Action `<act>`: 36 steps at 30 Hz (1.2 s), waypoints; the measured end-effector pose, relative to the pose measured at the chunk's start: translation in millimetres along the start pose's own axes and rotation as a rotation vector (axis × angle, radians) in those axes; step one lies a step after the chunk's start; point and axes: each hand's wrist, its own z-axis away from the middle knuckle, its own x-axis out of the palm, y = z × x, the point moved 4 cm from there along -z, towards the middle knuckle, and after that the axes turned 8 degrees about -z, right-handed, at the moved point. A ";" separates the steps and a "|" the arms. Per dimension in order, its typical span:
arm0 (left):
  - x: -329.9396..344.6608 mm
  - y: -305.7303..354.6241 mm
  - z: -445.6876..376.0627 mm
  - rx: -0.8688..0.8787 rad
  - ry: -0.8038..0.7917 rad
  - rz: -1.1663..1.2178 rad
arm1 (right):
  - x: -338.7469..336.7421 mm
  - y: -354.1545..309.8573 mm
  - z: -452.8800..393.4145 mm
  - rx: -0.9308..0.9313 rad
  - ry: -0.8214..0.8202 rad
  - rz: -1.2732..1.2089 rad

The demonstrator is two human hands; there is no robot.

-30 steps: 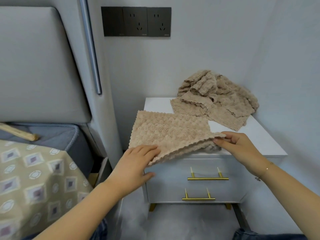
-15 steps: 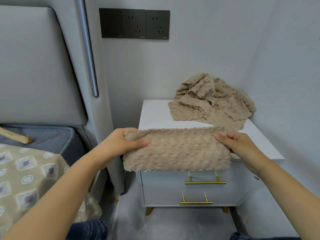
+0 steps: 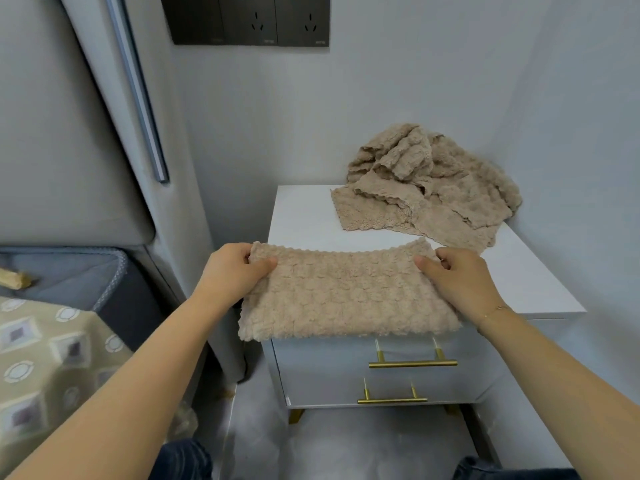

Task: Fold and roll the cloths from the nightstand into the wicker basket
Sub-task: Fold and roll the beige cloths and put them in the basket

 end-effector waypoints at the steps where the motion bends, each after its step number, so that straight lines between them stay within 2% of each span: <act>1: 0.4 -1.3 -1.6 -0.013 0.012 -0.007 | 0.7 -0.3 -1.2 -0.004 0.004 0.023; 8: 9.3 -2.6 -4.2 -0.039 0.008 -0.110 | 1.1 -4.5 0.9 0.075 0.027 0.384; 11: 12.6 -7.2 -6.4 -0.067 -0.082 -0.041 | -7.3 -5.8 7.4 0.193 -0.073 0.475; 14: 10.2 -14.5 -4.9 -0.131 -0.082 0.105 | -7.9 -5.4 13.7 0.227 -0.202 0.428; 17: 3.5 -14.7 -0.4 -0.126 -0.055 0.142 | 0.4 -10.5 13.2 0.142 -0.242 0.310; 20: -7.0 -12.6 9.3 -0.131 -0.079 0.138 | 6.8 -25.5 1.9 0.047 -0.161 0.262; 22: -10.4 -13.1 17.3 -0.133 -0.160 0.113 | 11.2 -41.6 -13.4 -0.049 -0.105 0.223; 24: -12.8 -13.5 27.1 -0.125 -0.222 0.061 | 20.2 -61.3 -34.7 -0.152 -0.102 0.246; 29: -13.5 -11.2 49.8 -0.124 -0.210 0.037 | 61.7 -105.7 -94.1 -0.349 -0.186 0.374; 33: -6.6 -7.5 62.0 -0.140 -0.335 0.069 | 106.0 -116.2 -127.9 -0.298 -0.273 0.266; 36: -3.9 -6.2 68.2 -0.137 -0.400 0.072 | 128.8 -114.4 -134.9 -0.308 -0.306 0.384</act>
